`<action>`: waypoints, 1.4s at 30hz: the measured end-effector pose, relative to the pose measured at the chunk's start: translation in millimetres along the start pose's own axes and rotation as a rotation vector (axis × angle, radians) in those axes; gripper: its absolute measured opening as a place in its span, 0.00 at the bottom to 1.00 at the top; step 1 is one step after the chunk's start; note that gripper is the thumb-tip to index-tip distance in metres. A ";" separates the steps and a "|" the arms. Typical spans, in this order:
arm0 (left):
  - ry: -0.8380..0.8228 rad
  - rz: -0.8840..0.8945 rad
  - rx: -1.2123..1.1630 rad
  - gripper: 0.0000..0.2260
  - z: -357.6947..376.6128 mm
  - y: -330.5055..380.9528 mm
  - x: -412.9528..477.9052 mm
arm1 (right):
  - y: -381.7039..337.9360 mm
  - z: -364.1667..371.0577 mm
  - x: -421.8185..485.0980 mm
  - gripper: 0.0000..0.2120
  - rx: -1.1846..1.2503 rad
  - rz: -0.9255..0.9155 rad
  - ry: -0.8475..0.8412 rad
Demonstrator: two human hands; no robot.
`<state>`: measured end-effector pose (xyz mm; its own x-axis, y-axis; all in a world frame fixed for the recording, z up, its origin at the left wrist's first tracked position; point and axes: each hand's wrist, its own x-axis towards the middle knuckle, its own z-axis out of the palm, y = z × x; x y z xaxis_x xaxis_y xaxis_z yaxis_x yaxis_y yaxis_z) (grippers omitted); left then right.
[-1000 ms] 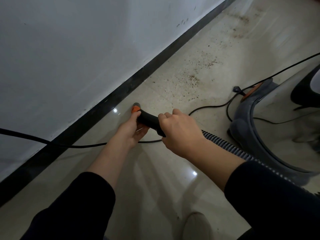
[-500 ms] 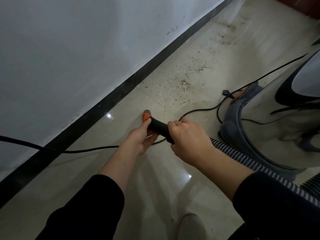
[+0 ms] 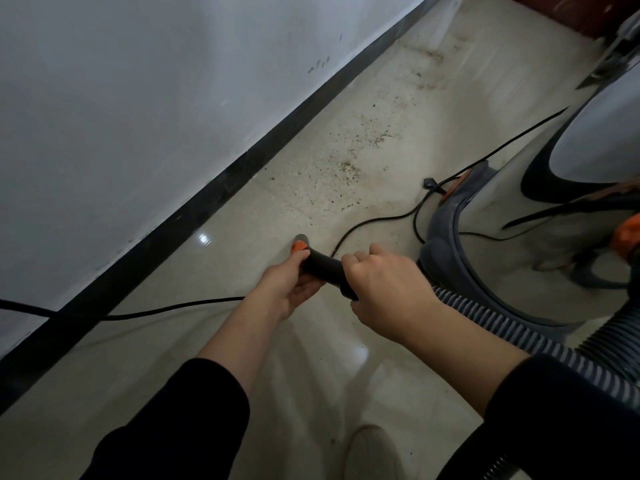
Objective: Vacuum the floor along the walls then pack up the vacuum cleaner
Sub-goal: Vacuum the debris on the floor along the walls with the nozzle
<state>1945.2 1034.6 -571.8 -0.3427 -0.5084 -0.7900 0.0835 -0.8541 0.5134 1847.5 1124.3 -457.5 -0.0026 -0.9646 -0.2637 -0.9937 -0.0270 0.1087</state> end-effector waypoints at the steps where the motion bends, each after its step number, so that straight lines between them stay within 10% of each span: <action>1: -0.002 0.001 0.000 0.17 1.4 -1.0 -0.2 | 0.6 -0.6 -1.0 0.12 -0.001 0.003 -0.003; 42: 0.139 0.105 -0.201 0.19 -24.2 15.1 5.3 | -23.8 9.1 34.9 0.15 -0.022 -0.061 0.081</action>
<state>1967.2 1016.3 -576.3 -0.1921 -0.5939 -0.7813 0.3010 -0.7934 0.5291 1870.0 1093.6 -478.0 0.0679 -0.9791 -0.1918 -0.9891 -0.0912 0.1156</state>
